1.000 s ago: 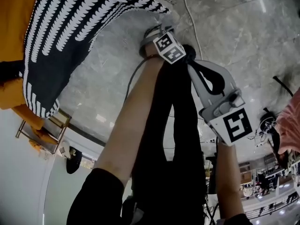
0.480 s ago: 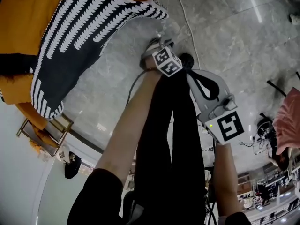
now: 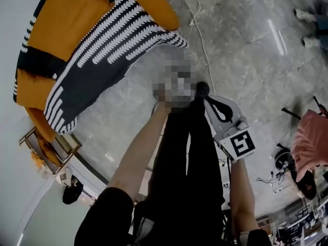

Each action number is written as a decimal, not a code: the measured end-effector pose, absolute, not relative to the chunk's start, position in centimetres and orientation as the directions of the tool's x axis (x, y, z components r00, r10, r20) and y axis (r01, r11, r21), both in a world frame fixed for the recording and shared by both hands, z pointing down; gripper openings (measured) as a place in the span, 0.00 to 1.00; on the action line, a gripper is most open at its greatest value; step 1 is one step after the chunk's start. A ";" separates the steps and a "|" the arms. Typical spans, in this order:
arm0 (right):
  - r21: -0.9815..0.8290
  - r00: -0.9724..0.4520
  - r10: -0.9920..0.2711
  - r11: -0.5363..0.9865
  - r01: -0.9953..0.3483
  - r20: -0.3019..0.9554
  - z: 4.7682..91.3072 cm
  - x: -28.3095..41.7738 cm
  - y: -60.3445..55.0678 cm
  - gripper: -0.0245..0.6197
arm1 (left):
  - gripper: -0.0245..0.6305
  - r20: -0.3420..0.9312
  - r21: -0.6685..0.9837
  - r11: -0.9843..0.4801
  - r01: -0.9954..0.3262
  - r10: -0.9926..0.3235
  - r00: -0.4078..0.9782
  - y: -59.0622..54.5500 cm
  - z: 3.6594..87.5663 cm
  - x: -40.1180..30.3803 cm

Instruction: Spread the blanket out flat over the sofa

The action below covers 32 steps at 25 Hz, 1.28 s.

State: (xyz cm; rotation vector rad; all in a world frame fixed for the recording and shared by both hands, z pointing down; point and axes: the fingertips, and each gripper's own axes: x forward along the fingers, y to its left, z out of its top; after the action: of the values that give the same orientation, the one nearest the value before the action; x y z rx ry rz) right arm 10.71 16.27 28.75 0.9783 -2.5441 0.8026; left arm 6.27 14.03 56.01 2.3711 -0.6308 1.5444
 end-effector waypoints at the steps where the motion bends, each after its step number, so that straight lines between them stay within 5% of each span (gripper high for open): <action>1: -0.396 -0.725 -0.525 0.610 -0.686 0.446 28.1 10.8 16.4 0.04 | 0.13 0.906 -0.044 -0.872 -0.487 -0.239 0.348 13.8 54.8 6.0; 18: -0.348 -0.763 -0.518 0.684 -0.641 0.387 13.9 5.6 18.1 0.04 | 0.09 0.765 -0.117 -0.766 -0.632 -0.475 0.435 14.7 30.4 -1.8; 32: -0.203 -0.769 -0.582 0.746 -0.634 0.264 3.5 -4.9 13.5 0.04 | 0.06 0.467 -0.079 -0.652 -0.755 -0.693 0.549 12.6 11.3 -12.5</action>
State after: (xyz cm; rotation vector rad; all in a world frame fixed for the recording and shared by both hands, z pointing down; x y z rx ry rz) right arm -4.94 13.53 3.53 0.9709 -2.7614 0.4199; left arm -12.51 12.61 11.32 2.6476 -1.2434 0.7100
